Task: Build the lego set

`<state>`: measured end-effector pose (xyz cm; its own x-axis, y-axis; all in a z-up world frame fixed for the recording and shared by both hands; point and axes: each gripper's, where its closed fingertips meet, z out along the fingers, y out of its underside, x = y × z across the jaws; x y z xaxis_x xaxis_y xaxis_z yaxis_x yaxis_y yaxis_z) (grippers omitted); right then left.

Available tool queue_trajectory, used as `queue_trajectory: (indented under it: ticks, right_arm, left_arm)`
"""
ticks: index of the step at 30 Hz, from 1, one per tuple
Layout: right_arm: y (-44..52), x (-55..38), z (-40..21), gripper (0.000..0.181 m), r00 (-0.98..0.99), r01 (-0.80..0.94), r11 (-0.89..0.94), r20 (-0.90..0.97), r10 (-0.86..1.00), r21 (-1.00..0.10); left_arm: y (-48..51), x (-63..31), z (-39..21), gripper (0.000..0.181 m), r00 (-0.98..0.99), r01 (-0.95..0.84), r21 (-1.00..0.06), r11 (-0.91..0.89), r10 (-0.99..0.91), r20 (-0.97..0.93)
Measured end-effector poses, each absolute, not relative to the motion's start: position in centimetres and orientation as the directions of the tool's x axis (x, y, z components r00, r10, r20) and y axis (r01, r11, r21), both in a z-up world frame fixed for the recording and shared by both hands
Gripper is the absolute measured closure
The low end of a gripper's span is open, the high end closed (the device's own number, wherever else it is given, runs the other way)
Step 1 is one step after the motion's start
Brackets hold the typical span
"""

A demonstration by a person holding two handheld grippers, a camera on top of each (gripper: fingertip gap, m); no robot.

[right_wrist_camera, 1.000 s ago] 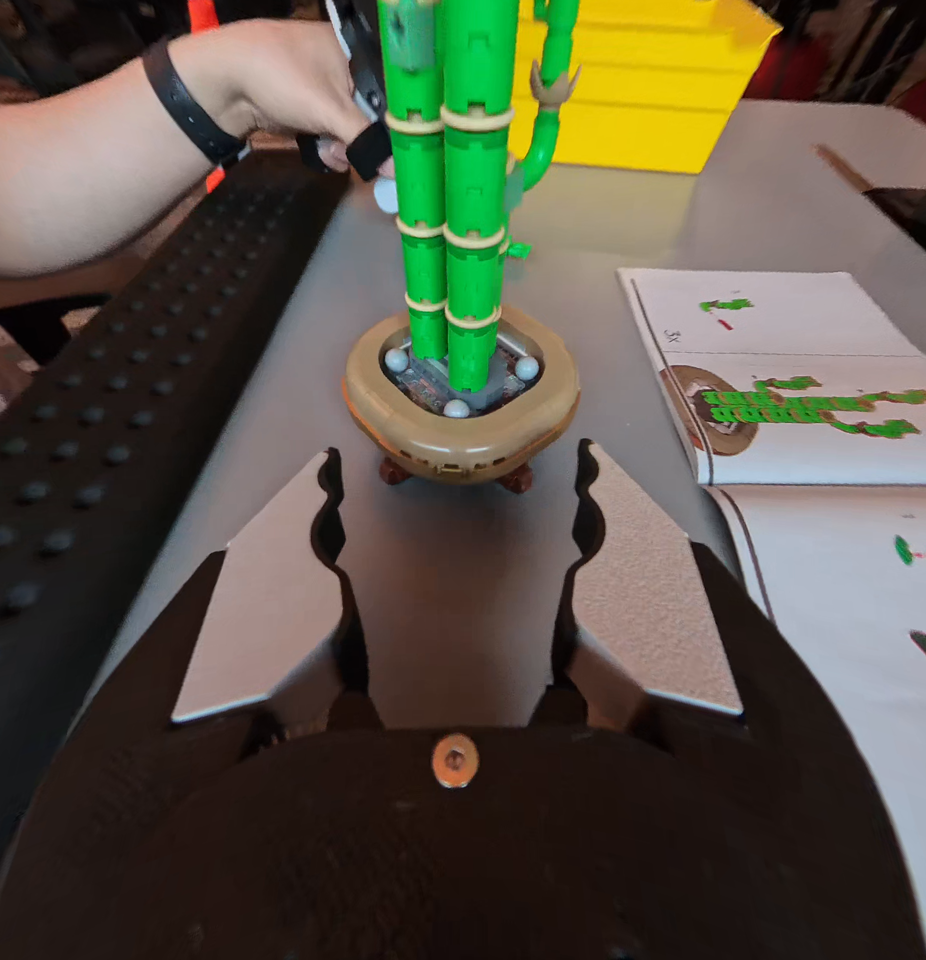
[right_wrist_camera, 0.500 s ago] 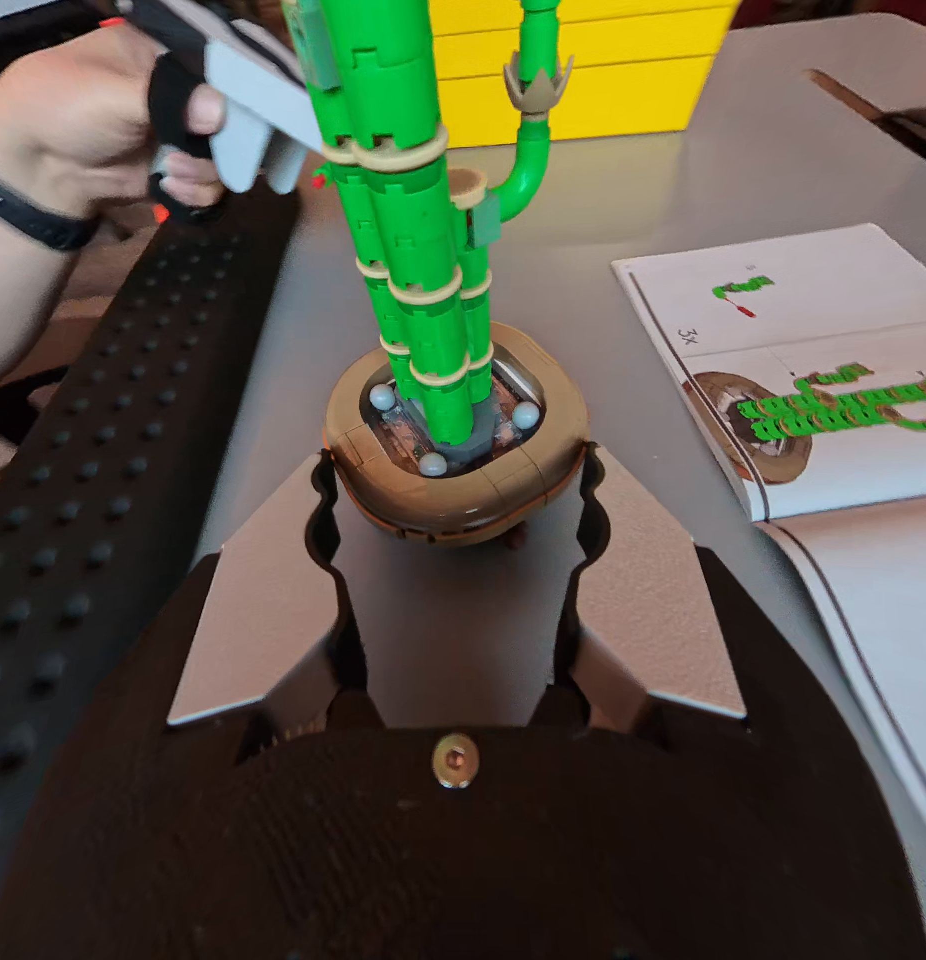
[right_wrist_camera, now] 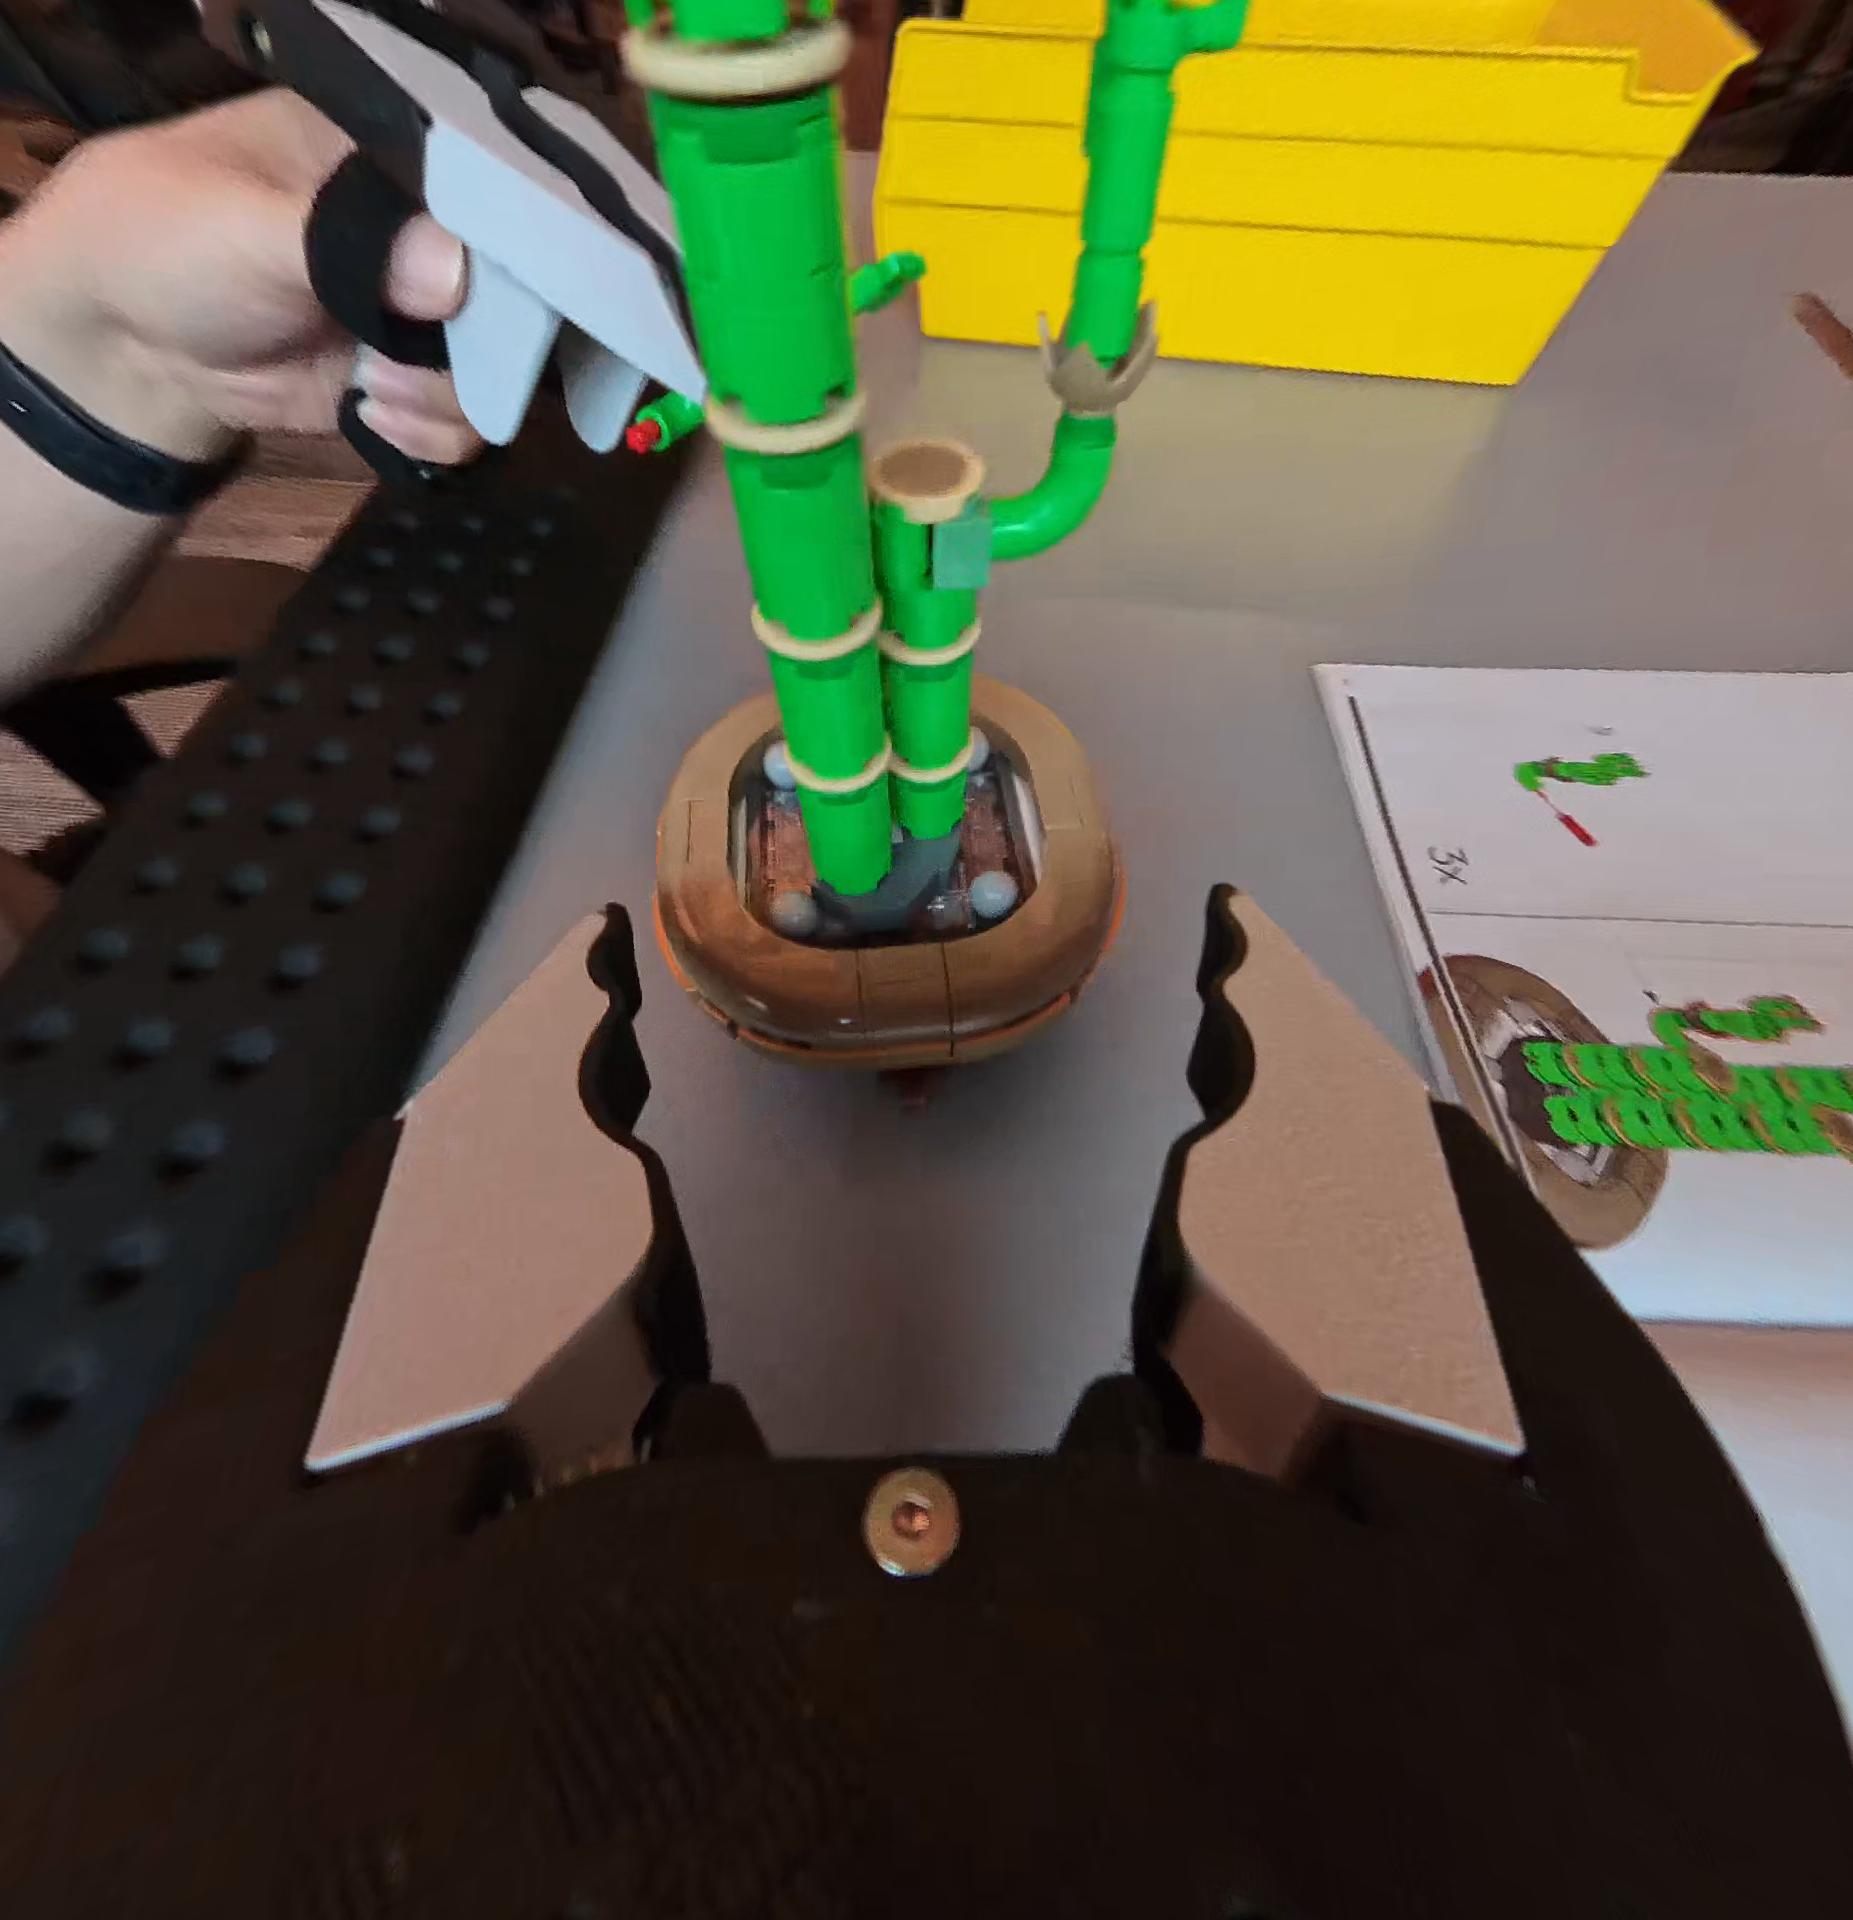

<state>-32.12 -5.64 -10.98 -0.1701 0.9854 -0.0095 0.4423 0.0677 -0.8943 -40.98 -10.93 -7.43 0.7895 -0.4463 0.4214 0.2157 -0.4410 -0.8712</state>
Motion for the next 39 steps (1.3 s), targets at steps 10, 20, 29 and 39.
queue_trajectory:
  ticks: [10, 20, 29, 39]
  right_arm:
    - [-6.4, -32.7, -12.4, 0.087, -0.066, 0.489, -0.036, -0.079, 0.995, -0.872]
    - [-6.4, -31.4, -12.4, 0.087, 0.188, 0.488, -0.145, -0.059, 0.98, -0.861]
    - [-1.2, -26.0, -11.1, 0.09, 0.107, 0.494, -0.055, -0.003, 0.994, -0.868]
    - [-17.6, -24.4, 4.4, 0.138, -0.448, -0.055, -0.374, -0.312, 0.838, -0.926]
  left_arm:
    - [-11.0, -39.8, -8.0, 0.175, 0.784, 0.22, -0.869, -0.444, -0.45, 0.429]
    - [-10.5, -39.5, -6.0, 0.175, 0.769, 0.302, -0.888, -0.347, -0.462, 0.442]
    - [-11.9, -35.9, -2.9, 0.175, 0.715, 0.308, -0.914, -0.264, -0.57, 0.405]
    - [-19.6, -25.5, 5.5, 0.176, -0.233, 0.429, -0.764, -0.482, -0.876, 0.423]
